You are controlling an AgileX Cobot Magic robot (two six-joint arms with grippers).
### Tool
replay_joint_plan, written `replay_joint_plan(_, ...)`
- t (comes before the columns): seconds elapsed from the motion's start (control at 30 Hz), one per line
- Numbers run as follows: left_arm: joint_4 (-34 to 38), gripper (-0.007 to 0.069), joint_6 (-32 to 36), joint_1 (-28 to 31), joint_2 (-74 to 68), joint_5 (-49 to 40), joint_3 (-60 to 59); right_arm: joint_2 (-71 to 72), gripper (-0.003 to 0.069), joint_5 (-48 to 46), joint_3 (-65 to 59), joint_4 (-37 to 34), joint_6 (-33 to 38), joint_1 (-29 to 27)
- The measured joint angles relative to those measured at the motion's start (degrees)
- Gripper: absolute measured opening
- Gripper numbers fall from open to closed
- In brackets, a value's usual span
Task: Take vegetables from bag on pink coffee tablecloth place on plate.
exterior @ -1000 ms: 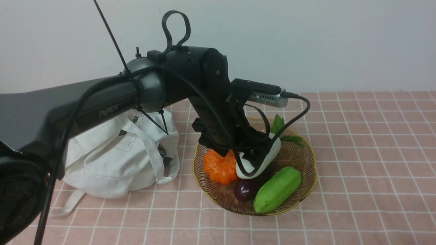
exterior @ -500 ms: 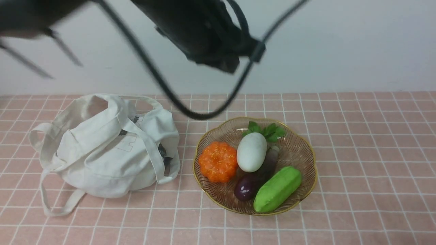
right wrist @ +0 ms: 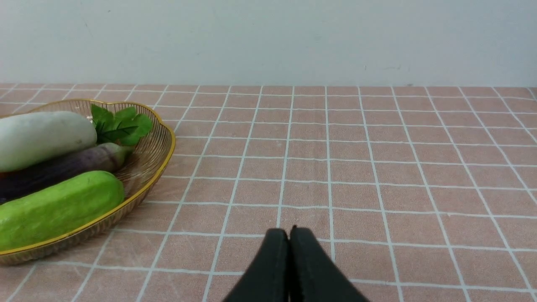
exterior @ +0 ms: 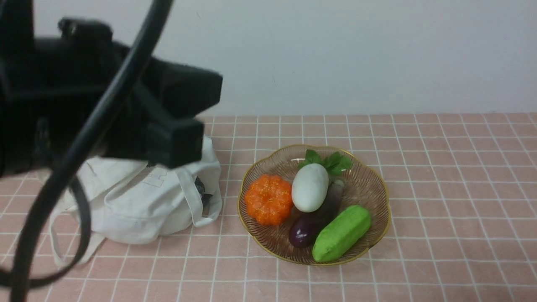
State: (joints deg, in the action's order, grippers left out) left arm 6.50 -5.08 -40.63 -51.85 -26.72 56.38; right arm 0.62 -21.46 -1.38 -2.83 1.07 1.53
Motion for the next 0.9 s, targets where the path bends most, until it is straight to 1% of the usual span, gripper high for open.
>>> replay_joint_plan(0.1,3.5,-0.0005,0.0,0.0,5.4,3.0,-8.1,0.0,-0.0015,0.0,0.0,0.1,0.0,0.0)
replay_joint_plan(0.23,5.8,-0.0005,0.4,0.0,9.1,3.2,-13.7,0.0,-0.0015,0.0,0.0,0.1,0.0,0.0)
replay_joint_plan(0.3,5.9,-0.0005,1.2,0.0,9.8,3.0,-14.5,0.0,-0.0015,0.0,0.0,0.1,0.0,0.0)
replay_joint_plan(0.4,5.3,-0.0005,4.0,0.0,11.3,2.6,-14.9,0.0,-0.0015,0.0,0.0,0.1,0.0,0.0)
replay_joint_plan(0.43,4.0,-0.0005,6.1,0.0,12.5,2.6,-14.9,0.0,-0.0015,0.0,0.0,0.1,0.0,0.0)
replay_joint_plan(0.5,1.5,-0.0005,7.9,0.0,14.4,2.6,-14.9,0.0,-0.0015,0.0,0.0,0.1,0.0,0.0)
replay_joint_plan(0.53,1.0,-0.0005,8.0,0.0,14.7,2.6,-14.9,0.0,-0.0015,0.0,0.0,0.1,0.0,0.0)
replay_joint_plan(0.67,-6.0,-0.0005,7.9,0.0,20.5,1.2,-15.5,0.0,-0.0015,0.0,0.0,0.1,0.0,0.0)
replay_joint_plan(0.73,-7.2,-0.0005,7.7,0.5,22.3,0.8,-16.2,0.0,-0.0015,0.0,0.0,0.1,0.0,0.0)
replay_joint_plan(0.8,-7.6,-0.0005,7.6,5.0,28.8,0.3,-20.7,0.0,-0.0015,0.0,0.0,0.1,0.0,0.0)
replay_joint_plan(0.83,-7.6,-0.0005,7.5,5.4,29.3,0.3,-21.1,0.0,-0.0015,0.0,0.0,0.1,0.0,0.0)
replay_joint_plan(0.9,-5.9,-0.0005,7.4,12.8,36.2,1.2,-27.9,0.0,-0.0015,0.0,0.0,0.1,0.0,0.0)
